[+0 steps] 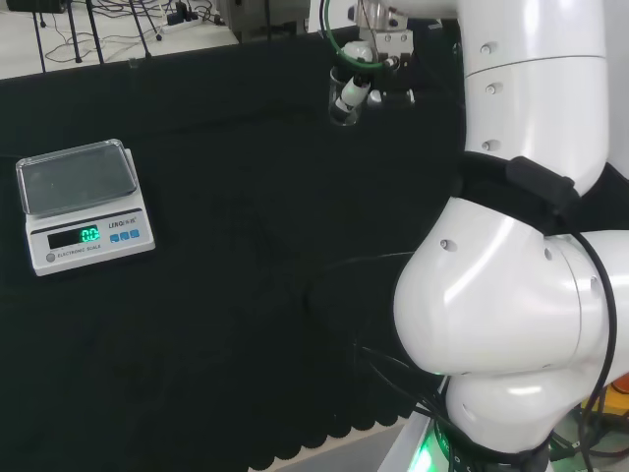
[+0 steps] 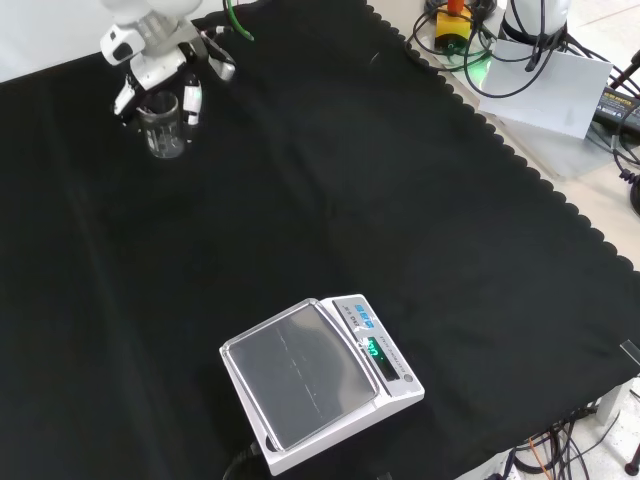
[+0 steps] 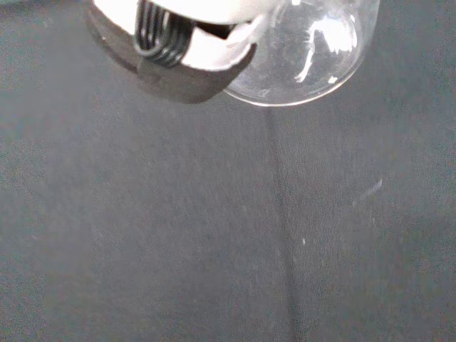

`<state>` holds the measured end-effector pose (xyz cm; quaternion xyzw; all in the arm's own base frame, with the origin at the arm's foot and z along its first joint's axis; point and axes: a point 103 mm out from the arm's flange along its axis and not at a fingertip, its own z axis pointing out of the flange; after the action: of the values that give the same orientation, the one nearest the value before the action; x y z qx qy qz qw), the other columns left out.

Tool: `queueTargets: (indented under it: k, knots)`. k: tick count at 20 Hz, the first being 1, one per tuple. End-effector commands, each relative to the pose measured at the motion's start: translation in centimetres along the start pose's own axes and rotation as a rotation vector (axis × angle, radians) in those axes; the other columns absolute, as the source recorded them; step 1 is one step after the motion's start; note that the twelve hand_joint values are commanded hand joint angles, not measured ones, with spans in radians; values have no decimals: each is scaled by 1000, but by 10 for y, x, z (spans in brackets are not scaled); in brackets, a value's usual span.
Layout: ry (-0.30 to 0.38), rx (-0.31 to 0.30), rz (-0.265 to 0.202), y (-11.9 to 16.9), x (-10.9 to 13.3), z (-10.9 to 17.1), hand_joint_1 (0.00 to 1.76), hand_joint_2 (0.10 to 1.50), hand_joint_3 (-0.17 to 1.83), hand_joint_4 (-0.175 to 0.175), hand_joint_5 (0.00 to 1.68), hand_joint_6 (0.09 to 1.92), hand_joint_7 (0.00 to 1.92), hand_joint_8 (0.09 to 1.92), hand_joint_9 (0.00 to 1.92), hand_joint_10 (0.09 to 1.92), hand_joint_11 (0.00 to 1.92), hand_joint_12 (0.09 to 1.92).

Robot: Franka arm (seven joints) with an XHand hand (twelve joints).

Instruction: Put the beaker on the electronic balance.

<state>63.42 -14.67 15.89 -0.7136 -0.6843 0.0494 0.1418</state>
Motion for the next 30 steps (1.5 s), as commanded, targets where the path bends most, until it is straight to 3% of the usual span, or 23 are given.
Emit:
queueTargets:
  k: [1,7,10,12,17,22,30]
  knots:
    - [-13,-10,-8,-13,11,-18,1041,1161,336,-175,617,1592,498,1541,782,1395,905,1176]
    - [-22,3,-32,-18,24,-20,1044,1156,342,-175,622,1587,500,1545,787,1400,905,1175]
    - [-30,0,-47,-23,43,-23,1045,1154,345,-175,623,1586,503,1547,790,1402,905,1174]
    - [-42,3,-57,-24,66,-22,1047,1145,355,-175,630,1580,510,1545,795,1402,906,1173]
    - [-62,16,-109,-24,146,-17,1142,1306,58,-175,576,1601,602,1610,805,1409,910,1174]
    - [-78,35,-189,-15,224,-2,1297,1292,11,-175,587,1566,493,1625,783,1477,905,1173]
    - [-94,57,-298,-8,321,16,1313,1289,5,-175,594,1558,486,1623,783,1480,903,1173]
